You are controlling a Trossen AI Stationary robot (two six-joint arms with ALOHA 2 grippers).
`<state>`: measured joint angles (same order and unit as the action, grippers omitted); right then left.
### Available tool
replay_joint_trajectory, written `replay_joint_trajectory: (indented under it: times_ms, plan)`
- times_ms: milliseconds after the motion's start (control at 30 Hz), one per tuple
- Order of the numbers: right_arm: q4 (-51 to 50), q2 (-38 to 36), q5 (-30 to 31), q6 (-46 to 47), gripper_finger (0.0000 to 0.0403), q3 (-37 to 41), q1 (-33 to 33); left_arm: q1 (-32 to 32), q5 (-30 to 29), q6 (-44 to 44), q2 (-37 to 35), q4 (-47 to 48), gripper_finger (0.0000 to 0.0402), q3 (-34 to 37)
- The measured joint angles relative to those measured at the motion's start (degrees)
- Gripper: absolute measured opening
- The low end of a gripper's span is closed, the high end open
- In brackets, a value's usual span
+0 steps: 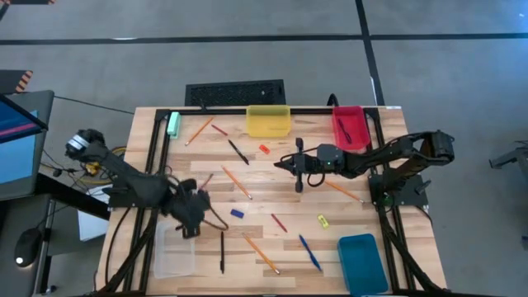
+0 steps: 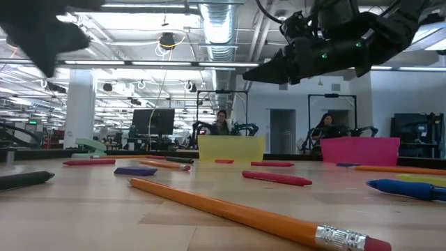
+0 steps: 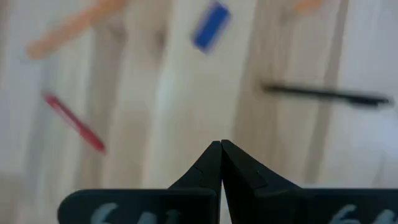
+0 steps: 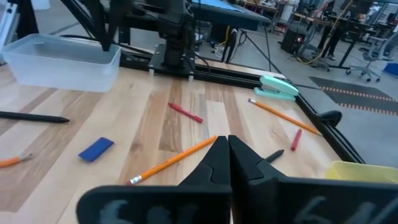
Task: Sort crayons/erasers/pens/pencils in bins
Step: Put the blue eraser into the transparent bin
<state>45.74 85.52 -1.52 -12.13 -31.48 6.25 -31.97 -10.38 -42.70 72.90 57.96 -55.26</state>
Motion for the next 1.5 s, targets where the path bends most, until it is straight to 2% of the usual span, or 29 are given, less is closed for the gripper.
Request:
replay_joint_trajectory:
  times_ms: [167,267,567,1033,1133,1300,1400,1500]
  plan:
    - [0.61,0.00,0.00,-2.59,0.0003,0.00,-0.25,-7.12,7.60,-11.65,5.97,4.17,0.0000,-2.18]
    - [1.12,0.00,0.02,-3.47,0.0003,0.00,-0.06,-9.78,9.22,-17.46,8.97,6.70,0.0000,-1.47]
    - [1.46,0.00,0.02,-4.45,0.0003,0.00,-0.09,-11.53,1.32,-18.79,11.54,3.38,0.0000,-0.68]
    - [1.44,0.00,1.73,-3.35,0.0004,0.00,-3.91,-11.63,-2.03,-17.53,11.54,4.22,0.0000,-1.69]
    - [1.39,0.00,2.02,-3.34,0.0002,0.00,-4.66,-11.69,-4.52,-15.20,11.54,6.35,0.0000,-3.96]
    - [1.17,0.00,2.14,-2.92,0.0004,0.00,-6.05,-8.56,-13.13,-6.11,11.50,5.69,0.0000,-6.44]
    - [1.52,-0.01,2.06,-2.74,0.0002,0.62,-6.94,-4.25,-14.53,2.51,11.50,-0.51,0.0000,-5.31]
    - [4.20,0.07,1.86,-1.41,0.0002,3.48,-7.44,0.41,-12.47,13.99,11.58,-10.86,0.0000,-2.85]
